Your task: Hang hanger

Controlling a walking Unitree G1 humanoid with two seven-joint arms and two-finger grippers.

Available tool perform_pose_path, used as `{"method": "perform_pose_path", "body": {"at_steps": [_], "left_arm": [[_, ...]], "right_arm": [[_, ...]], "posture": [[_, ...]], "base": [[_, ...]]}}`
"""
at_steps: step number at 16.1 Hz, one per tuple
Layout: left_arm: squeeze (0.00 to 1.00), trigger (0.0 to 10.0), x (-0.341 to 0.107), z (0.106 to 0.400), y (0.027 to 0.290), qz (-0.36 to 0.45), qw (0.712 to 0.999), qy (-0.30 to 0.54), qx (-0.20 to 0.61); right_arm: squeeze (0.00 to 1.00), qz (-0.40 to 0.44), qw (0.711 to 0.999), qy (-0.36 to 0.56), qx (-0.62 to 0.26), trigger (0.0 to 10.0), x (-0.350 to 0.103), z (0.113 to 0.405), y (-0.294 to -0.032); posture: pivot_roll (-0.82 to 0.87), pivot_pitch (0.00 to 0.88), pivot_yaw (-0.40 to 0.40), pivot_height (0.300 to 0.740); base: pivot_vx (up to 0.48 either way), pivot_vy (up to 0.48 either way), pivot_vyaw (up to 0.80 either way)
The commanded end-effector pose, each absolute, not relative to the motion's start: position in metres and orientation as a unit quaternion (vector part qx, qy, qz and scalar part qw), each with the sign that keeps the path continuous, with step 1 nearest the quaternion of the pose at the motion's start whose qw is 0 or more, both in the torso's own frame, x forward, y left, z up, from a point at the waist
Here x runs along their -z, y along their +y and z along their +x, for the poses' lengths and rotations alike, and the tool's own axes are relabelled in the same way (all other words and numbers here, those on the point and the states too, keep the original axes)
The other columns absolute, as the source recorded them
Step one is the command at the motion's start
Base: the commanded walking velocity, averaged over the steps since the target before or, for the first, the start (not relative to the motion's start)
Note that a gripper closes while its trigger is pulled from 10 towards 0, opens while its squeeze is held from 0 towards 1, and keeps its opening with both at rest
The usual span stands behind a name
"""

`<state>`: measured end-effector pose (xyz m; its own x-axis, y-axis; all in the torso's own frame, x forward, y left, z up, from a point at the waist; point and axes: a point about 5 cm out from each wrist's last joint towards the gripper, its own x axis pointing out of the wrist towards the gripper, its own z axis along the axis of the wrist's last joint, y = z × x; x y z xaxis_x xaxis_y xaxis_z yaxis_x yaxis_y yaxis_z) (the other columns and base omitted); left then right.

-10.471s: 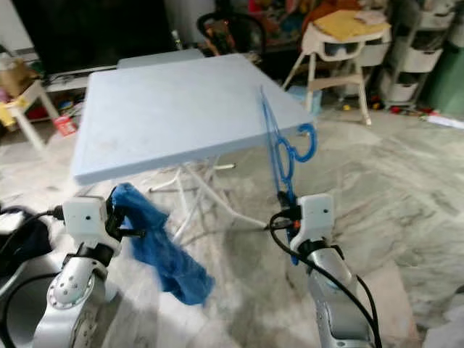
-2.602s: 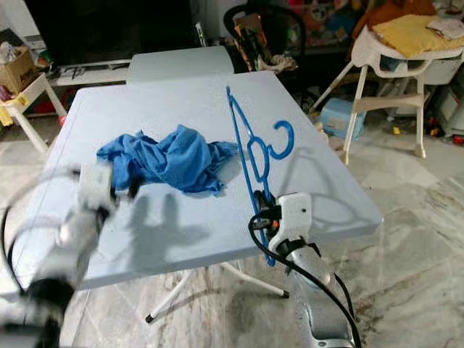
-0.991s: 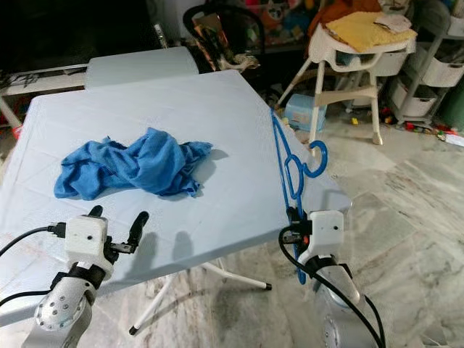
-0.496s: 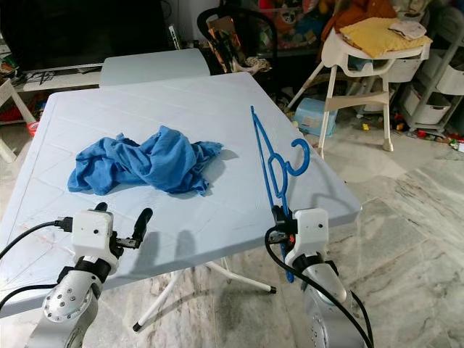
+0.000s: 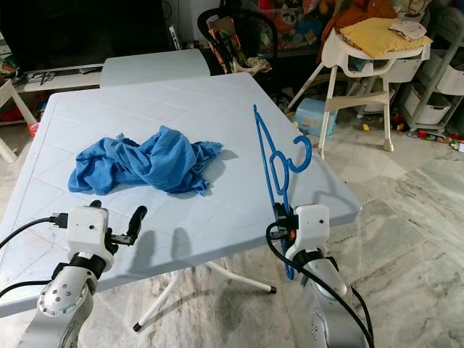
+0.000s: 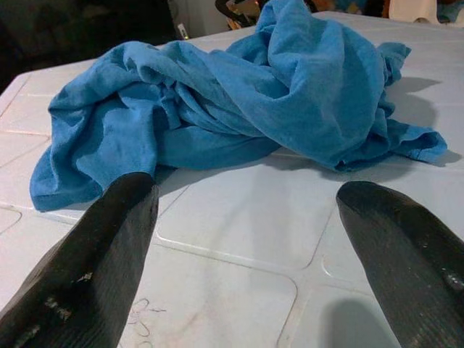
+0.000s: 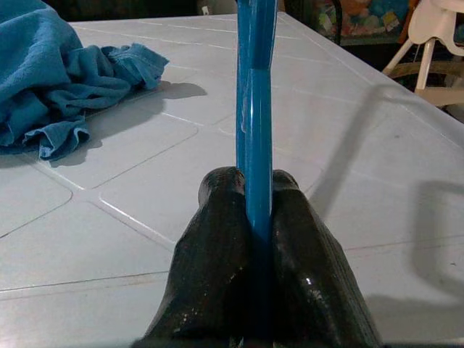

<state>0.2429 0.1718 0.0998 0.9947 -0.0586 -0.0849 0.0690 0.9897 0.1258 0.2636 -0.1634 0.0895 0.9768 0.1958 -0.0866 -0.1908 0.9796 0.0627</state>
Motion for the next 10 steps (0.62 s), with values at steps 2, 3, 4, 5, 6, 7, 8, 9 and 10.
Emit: {"method": "perform_pose_path", "body": {"at_steps": [2, 3, 4, 5, 6, 7, 8, 9, 10], "left_arm": [[0.0, 10.0, -0.0982, 0.2451, 0.1719, 0.068, 0.996, 0.048, 0.031], [0.0, 10.0, -0.0979, 0.2452, 0.1718, 0.068, 0.996, 0.049, 0.031], [0.0, 10.0, -0.0976, 0.2452, 0.1711, 0.069, 0.996, 0.05, 0.033], [0.0, 10.0, -0.0975, 0.2456, 0.1708, 0.069, 0.996, 0.05, 0.033], [0.0, 10.0, -0.0976, 0.246, 0.1707, 0.069, 0.996, 0.05, 0.033], [0.0, 10.0, -0.0979, 0.247, 0.1705, 0.069, 0.996, 0.05, 0.033], [0.0, 10.0, -0.0982, 0.2476, 0.1702, 0.069, 0.996, 0.049, 0.033], [0.0, 10.0, -0.0979, 0.248, 0.1691, 0.068, 0.996, 0.05, 0.033], [0.0, 10.0, -0.0978, 0.2481, 0.1687, 0.068, 0.996, 0.05, 0.033]], "right_arm": [[0.0, 0.032, 0.994, 0.062, -0.089, 10.0, -0.0842, 0.2655, -0.1675], [0.0, 0.032, 0.994, 0.062, -0.089, 10.0, -0.0844, 0.2662, -0.1671], [0.0, 0.032, 0.994, 0.061, -0.089, 10.0, -0.0847, 0.2674, -0.1669], [0.0, 0.031, 0.994, 0.06, -0.089, 10.0, -0.085, 0.2681, -0.1666], [0.0, 0.031, 0.994, 0.06, -0.089, 10.0, -0.0852, 0.2686, -0.1666], [0.0, 0.029, 0.994, 0.059, -0.087, 10.0, -0.0855, 0.2693, -0.1669], [0.0, 0.028, 0.994, 0.058, -0.087, 10.0, -0.0858, 0.27, -0.1671], [0.0, 0.021, 0.994, 0.057, -0.087, 10.0, -0.0863, 0.2709, -0.1668], [0.0, 0.022, 0.994, 0.058, -0.09, 10.0, -0.0863, 0.271, -0.1664]], "posture": [[-0.06, 0.0, 0.048, 0.74], [-0.06, 0.0, 0.049, 0.74], [-0.06, 0.0, 0.048, 0.74], [-0.06, 0.0, 0.049, 0.74], [-0.06, 0.0, 0.049, 0.74], [-0.06, 0.0, 0.048, 0.74], [-0.06, 0.0, 0.048, 0.74], [-0.06, 0.0, 0.049, 0.74], [-0.06, 0.0, 0.049, 0.74]], "base": [[-0.124, 0.0, 0.0], [-0.255, 0.0, 0.0], [-0.255, 0.0, 0.0], [-0.255, 0.0, 0.0], [-0.255, 0.0, 0.0], [-0.255, 0.0, 0.0], [-0.255, 0.0, 0.0], [-0.255, 0.0, 0.0], [-0.262, 0.0, 0.0]]}}
